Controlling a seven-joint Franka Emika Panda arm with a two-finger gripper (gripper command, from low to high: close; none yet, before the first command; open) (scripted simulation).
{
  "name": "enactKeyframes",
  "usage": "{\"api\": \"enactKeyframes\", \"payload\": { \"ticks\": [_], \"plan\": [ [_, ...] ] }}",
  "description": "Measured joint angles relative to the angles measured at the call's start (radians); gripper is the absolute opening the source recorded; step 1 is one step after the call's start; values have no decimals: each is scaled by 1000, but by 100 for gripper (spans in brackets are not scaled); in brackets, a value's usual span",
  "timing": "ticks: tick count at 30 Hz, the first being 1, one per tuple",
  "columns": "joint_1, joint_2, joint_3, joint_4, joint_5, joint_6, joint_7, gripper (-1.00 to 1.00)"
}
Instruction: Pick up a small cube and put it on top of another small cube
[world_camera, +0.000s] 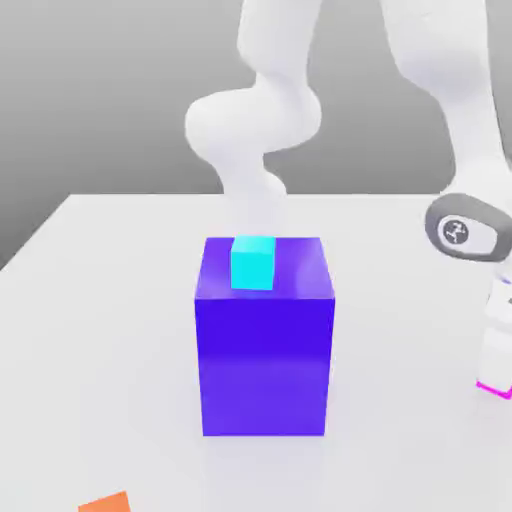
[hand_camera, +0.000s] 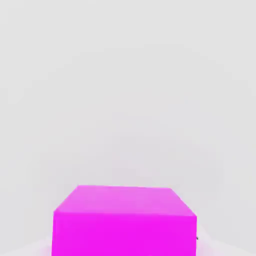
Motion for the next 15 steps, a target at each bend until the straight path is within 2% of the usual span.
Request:
{"api": "enactKeyframes", "payload": {
  "ticks": [15],
  "plan": [
    [-460,90,-194,250,133,-167,-494,-100]
  ]
}}
